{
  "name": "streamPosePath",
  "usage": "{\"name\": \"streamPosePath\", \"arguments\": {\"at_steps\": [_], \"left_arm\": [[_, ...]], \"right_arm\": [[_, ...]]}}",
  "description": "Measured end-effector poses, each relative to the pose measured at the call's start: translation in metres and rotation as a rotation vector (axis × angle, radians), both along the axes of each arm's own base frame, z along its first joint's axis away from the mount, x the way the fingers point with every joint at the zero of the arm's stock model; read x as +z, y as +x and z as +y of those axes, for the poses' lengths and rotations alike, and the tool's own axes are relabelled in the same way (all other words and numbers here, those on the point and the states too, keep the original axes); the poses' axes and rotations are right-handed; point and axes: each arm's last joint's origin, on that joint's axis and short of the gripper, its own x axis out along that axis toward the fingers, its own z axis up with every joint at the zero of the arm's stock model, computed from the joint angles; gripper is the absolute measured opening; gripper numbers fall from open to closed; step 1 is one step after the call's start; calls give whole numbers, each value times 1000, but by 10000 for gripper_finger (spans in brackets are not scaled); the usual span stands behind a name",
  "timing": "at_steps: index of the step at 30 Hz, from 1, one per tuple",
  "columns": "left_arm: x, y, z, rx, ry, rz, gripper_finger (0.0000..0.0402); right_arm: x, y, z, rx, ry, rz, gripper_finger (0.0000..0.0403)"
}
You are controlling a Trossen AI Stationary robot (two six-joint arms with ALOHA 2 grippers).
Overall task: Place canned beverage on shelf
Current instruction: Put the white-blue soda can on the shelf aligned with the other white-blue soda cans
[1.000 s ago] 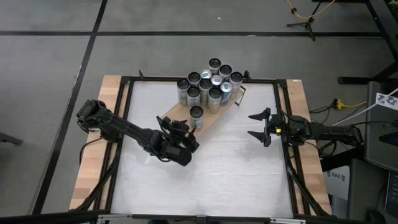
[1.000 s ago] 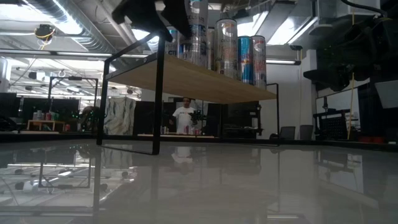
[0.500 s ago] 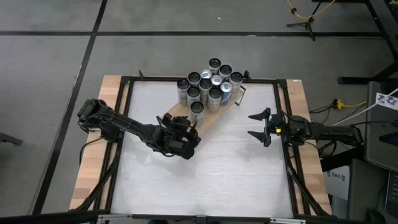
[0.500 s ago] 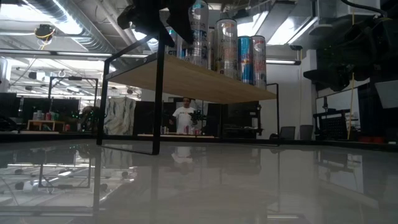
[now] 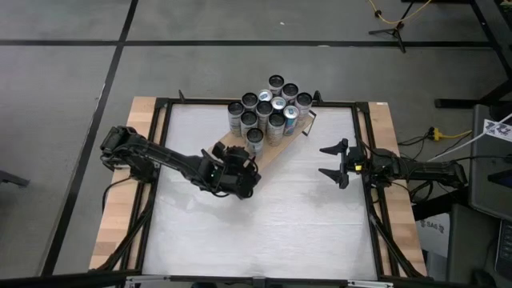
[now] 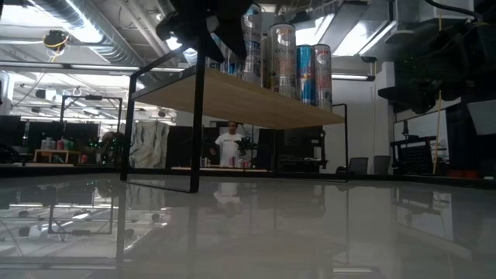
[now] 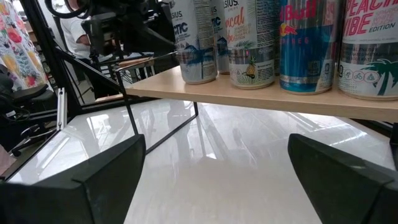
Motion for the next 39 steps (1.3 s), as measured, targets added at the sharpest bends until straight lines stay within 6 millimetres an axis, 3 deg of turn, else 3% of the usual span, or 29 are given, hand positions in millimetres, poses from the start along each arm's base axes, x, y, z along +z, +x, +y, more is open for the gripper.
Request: {"name": "streamPosePath", "arguments": {"at_steps": [11, 39], "left_arm": [[-3, -8, -10, -6, 17, 41, 224], [-5, -6, 24, 106, 2, 70, 224]], "right_arm": [[0, 0, 0, 0, 0, 0, 388], [0, 0, 0, 0, 0, 0, 388]]}}
